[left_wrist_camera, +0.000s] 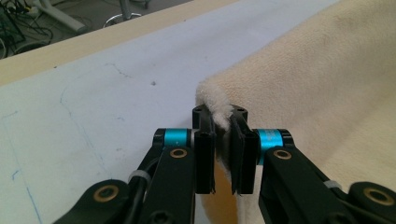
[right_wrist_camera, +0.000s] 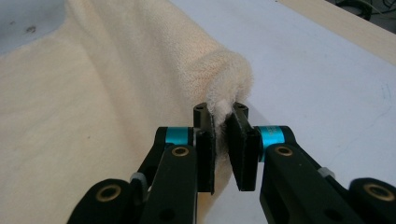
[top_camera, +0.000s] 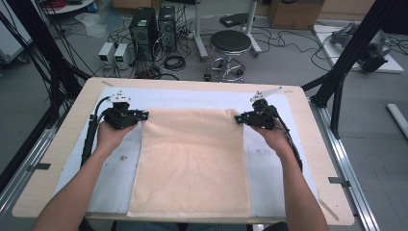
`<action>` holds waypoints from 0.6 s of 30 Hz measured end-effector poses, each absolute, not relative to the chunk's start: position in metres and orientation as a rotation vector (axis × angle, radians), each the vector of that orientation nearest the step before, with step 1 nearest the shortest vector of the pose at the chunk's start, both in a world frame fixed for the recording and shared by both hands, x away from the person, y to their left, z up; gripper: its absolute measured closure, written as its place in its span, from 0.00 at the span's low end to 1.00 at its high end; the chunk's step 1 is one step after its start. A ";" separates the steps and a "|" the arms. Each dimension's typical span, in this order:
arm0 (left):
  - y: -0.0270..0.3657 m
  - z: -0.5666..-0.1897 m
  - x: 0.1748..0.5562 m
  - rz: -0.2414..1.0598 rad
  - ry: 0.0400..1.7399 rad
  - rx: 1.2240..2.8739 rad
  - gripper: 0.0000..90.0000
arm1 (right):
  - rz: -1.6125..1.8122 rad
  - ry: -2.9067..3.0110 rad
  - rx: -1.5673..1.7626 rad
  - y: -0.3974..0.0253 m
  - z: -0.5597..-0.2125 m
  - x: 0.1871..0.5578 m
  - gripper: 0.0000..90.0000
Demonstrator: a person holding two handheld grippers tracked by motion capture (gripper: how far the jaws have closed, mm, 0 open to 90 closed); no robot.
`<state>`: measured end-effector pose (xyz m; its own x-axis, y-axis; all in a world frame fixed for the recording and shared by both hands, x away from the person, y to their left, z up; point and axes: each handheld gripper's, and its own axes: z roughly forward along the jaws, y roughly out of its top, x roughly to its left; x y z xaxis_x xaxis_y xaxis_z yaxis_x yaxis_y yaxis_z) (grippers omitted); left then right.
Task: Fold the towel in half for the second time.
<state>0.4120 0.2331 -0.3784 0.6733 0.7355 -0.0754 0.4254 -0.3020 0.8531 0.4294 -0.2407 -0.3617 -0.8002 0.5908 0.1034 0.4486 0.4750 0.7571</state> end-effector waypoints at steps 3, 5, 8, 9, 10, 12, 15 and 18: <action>0.233 -0.375 0.400 0.411 0.861 1.956 0.91 | 1.234 2.546 0.897 -0.244 -0.362 0.417 0.91; 0.232 -0.372 0.390 0.432 0.839 1.954 0.91 | 1.251 2.541 0.875 -0.247 -0.361 0.409 0.91; 0.235 -0.370 0.374 0.437 0.804 1.945 0.91 | 1.259 2.546 0.843 -0.249 -0.358 0.391 0.91; 0.236 -0.370 0.367 0.435 0.794 1.946 0.92 | 1.258 2.549 0.817 -0.250 -0.357 0.386 0.91; 0.237 -0.370 0.362 0.433 0.786 1.947 0.92 | 1.253 2.552 0.796 -0.250 -0.356 0.378 0.91; 0.239 -0.372 0.349 0.436 0.764 1.954 0.93 | 1.255 2.560 0.780 -0.251 -0.355 0.367 0.91; 0.241 -0.374 0.328 0.429 0.741 1.973 0.93 | 1.251 2.572 0.738 -0.252 -0.356 0.346 0.92; 0.241 -0.378 0.307 0.429 0.704 1.988 0.93 | 1.252 2.586 0.711 -0.254 -0.362 0.326 0.92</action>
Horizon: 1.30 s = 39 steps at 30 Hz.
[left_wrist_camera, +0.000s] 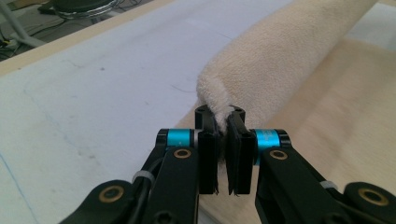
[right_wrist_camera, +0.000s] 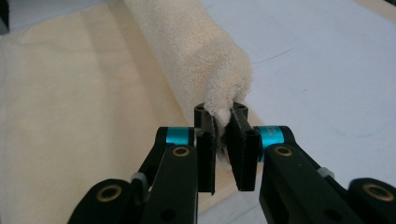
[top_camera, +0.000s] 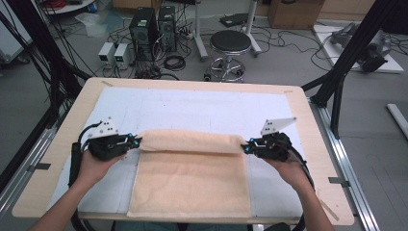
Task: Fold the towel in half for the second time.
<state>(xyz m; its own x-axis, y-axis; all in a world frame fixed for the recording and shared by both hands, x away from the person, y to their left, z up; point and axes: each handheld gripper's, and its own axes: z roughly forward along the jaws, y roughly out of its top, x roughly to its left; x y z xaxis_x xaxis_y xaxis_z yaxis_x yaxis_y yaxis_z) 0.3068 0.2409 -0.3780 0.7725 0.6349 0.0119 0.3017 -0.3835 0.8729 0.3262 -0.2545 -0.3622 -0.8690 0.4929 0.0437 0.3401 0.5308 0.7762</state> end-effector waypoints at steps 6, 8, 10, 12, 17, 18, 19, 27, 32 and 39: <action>0.242 -0.378 0.271 0.417 0.634 2.025 0.94 | 1.275 2.601 0.671 -0.261 -0.372 0.291 0.92; 0.243 -0.380 0.262 0.401 0.622 2.040 0.93 | 1.266 2.613 0.648 -0.262 -0.375 0.283 0.92; 0.242 -0.384 0.254 0.380 0.608 2.074 0.93 | 1.255 2.632 0.643 -0.262 -0.379 0.277 0.92; 0.241 -0.388 0.248 0.352 0.602 2.101 0.93 | 1.233 2.649 0.629 -0.262 -0.385 0.273 0.92; 0.242 -0.398 0.241 0.296 0.586 2.137 0.93 | 1.242 2.682 0.623 -0.264 -0.397 0.266 0.92; 0.243 -0.399 0.240 0.281 0.582 2.148 0.93 | 1.240 2.692 0.613 -0.263 -0.398 0.265 0.91; 0.244 -0.400 0.239 0.265 0.578 2.150 0.92 | 1.232 2.703 0.598 -0.263 -0.399 0.263 0.88; 0.253 -0.391 0.241 0.248 0.581 2.114 0.61 | 1.267 2.719 0.569 -0.269 -0.387 0.266 0.58; 0.244 -0.391 0.265 0.299 0.645 2.094 0.57 | 1.191 2.678 0.663 -0.262 -0.385 0.287 0.54; 0.231 -0.400 0.314 0.327 0.771 2.086 0.53 | 1.095 2.631 0.806 -0.258 -0.391 0.328 0.48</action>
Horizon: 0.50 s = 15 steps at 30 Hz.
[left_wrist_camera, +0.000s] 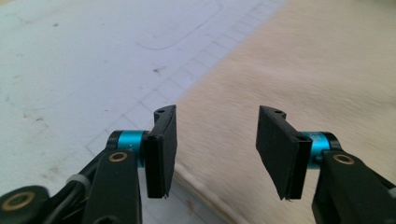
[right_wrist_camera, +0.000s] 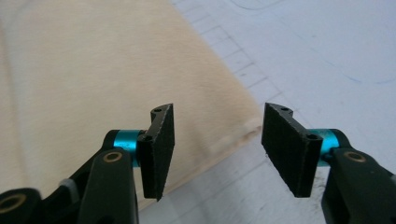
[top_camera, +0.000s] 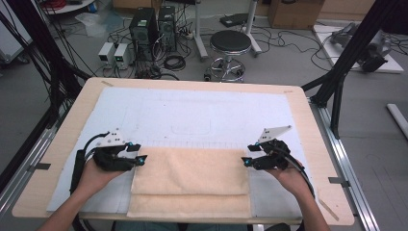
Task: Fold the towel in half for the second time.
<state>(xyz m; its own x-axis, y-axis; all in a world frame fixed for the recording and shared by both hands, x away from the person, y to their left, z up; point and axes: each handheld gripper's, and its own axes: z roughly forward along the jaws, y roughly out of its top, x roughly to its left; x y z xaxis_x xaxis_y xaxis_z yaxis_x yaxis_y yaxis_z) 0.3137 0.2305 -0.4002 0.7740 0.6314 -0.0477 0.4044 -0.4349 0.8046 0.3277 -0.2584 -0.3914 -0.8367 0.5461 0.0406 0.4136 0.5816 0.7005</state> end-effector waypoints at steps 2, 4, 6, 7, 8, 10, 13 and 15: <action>0.229 -0.408 0.327 0.320 0.819 2.100 0.51 | 1.097 2.625 0.850 -0.258 -0.395 0.338 0.47; 0.229 -0.417 0.337 0.264 0.871 2.123 0.46 | 1.107 2.647 0.875 -0.257 -0.401 0.346 0.47; 0.229 -0.423 0.343 0.233 0.901 2.144 0.42 | 1.107 2.679 0.905 -0.255 -0.408 0.353 0.46; 0.229 -0.426 0.346 0.206 0.913 2.139 0.42 | 1.098 2.701 0.920 -0.254 -0.412 0.356 0.46; 0.229 -0.428 0.348 0.171 0.907 2.147 0.45 | 1.083 2.710 0.919 -0.253 -0.415 0.359 0.45; 0.227 -0.430 0.348 0.146 0.885 2.161 0.57 | 1.094 2.747 0.934 -0.251 -0.421 0.363 0.50; 0.228 -0.430 0.348 0.102 0.874 2.157 0.77 | 1.110 2.817 0.922 -0.248 -0.425 0.364 0.76; 0.228 -0.429 0.347 0.123 0.870 2.154 0.85 | 1.113 2.843 0.887 -0.247 -0.425 0.363 0.85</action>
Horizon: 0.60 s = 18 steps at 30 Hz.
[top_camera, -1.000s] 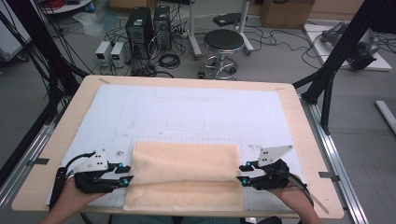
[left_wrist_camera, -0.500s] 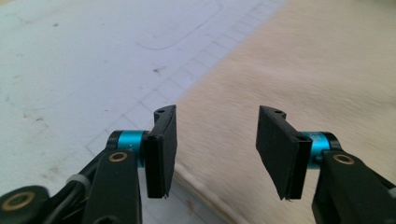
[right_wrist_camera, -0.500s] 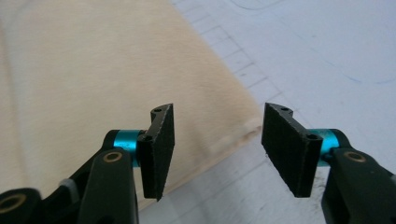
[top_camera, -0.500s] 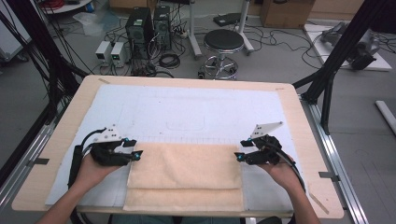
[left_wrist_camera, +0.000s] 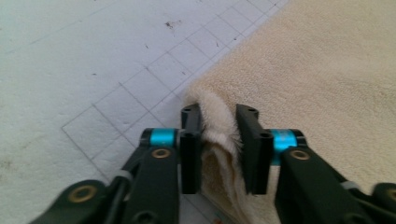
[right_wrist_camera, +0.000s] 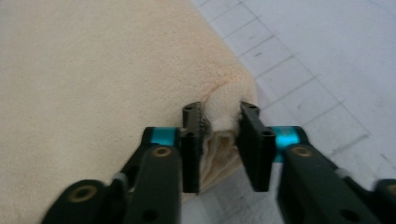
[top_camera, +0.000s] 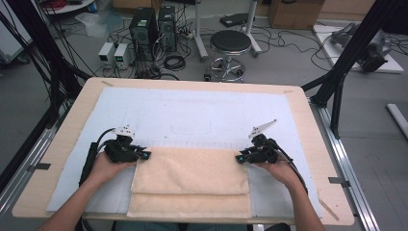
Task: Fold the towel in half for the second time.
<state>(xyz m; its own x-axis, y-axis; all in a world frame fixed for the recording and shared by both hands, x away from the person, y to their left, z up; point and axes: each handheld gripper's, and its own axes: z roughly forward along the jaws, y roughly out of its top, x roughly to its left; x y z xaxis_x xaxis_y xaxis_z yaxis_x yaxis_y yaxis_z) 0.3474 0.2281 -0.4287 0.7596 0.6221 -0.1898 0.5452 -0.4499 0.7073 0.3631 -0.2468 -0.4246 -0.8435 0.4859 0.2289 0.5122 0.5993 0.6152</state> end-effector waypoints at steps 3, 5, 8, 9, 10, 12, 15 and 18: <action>0.226 -0.426 0.347 0.196 0.874 2.147 0.89 | -1.066 -2.801 -0.871 -0.244 -0.418 0.363 0.89; 0.227 -0.422 0.352 0.233 0.894 2.147 0.89 | -1.091 -2.852 -0.875 -0.241 -0.410 0.364 0.90; 0.228 -0.414 0.365 0.300 0.945 2.070 0.90 | -1.135 -2.875 -0.917 -0.240 -0.398 0.376 0.90; 0.228 -0.411 0.370 0.322 0.954 2.063 0.90 | -1.164 -2.876 -0.945 -0.240 -0.395 0.381 0.90; 0.226 -0.409 0.376 0.346 0.971 2.041 0.89 | -1.176 -2.874 -0.968 -0.240 -0.393 0.388 0.90; 0.223 -0.404 0.390 0.381 0.981 2.038 0.89 | -1.168 -2.907 -1.005 -0.237 -0.390 0.403 0.90; 0.220 -0.402 0.412 0.412 1.013 2.024 0.89 | -1.183 -2.905 -1.074 -0.235 -0.387 0.422 0.90; 0.218 -0.400 0.430 0.437 1.024 2.027 0.89 | -1.192 -2.920 -1.118 -0.232 -0.388 0.437 0.90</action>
<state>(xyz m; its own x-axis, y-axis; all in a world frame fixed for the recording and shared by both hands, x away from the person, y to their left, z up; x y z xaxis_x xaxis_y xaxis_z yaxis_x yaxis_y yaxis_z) 0.4299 0.2178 -0.4004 0.6116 0.7897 -0.0487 0.5109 -0.3471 0.7865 0.4367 -0.2321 -0.3884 -0.7581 0.6495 0.0583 0.5047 0.5278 0.6832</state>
